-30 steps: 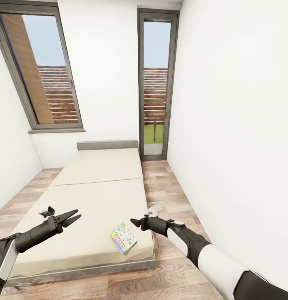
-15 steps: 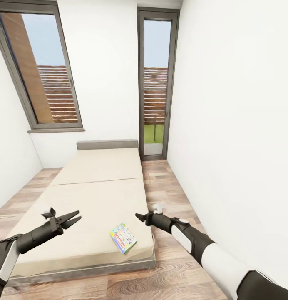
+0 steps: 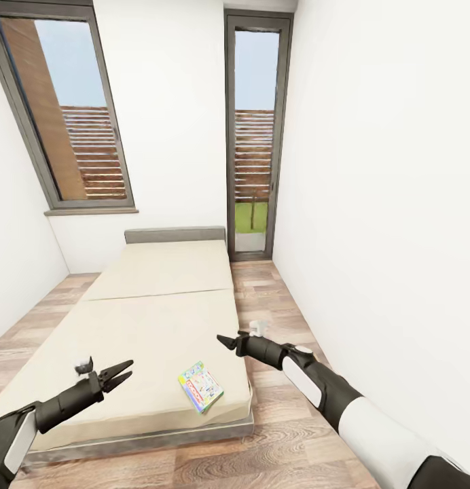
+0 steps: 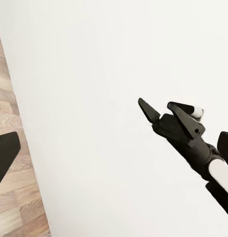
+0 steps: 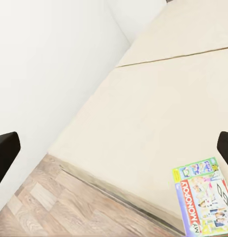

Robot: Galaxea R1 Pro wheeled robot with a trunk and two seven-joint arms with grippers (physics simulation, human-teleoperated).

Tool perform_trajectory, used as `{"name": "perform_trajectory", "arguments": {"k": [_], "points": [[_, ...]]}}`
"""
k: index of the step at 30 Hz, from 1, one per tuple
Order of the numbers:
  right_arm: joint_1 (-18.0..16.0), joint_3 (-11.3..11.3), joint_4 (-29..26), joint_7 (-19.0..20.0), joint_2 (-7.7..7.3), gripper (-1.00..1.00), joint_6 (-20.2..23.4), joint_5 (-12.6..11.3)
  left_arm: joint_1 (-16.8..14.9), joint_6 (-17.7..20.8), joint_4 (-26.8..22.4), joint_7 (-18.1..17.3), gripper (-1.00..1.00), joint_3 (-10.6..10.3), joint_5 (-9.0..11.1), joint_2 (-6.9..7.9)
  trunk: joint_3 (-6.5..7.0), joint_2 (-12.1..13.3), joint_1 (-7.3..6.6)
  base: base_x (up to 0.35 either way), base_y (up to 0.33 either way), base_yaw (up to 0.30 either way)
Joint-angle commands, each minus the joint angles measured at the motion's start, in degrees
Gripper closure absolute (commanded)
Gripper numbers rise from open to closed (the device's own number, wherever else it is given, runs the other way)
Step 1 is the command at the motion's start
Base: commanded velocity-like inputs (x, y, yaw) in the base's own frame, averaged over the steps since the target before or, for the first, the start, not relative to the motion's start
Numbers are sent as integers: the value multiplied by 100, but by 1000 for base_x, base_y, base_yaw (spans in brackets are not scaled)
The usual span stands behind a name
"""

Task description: Put all the toys in the child's room - the three board games (two on the bed and one on the table), the two jigsaw puzzles on the table, and the tennis ball on the table - inside the toy box on the table in the child's room.

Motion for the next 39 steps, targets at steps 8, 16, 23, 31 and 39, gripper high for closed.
{"name": "perform_trajectory", "arguments": {"k": [8, 16, 23, 31, 39], "points": [[152, -8, -648, -6, -166, -100, 127, -356, -4, -233, 430, 164, -100, -20, 6, 2, -153, -329, 177, 0, 0, 0], [180, -20, -925, -13, -220, -100, 153, -667, -4, -837, 1222, 488, -100, -36, -40, 0, -296, -650, 353, 0, 0, 0], [182, -14, -1122, -38, -217, -100, 209, -1259, -12, -1417, 1750, 996, -100, -56, -260, 8, -422, -931, 507, 0, 0, 0], [183, -77, -1291, -107, -208, -100, 377, -1325, -13, -1458, 1769, 1041, -100, -62, -260, -62, -458, -1011, 551, 0, 0, 0], [183, -102, -1371, -104, -226, -100, 395, -1391, -13, -1429, 1770, 978, -100, -57, -232, -115, -476, -1051, 573, 0, 0, 0]]}}
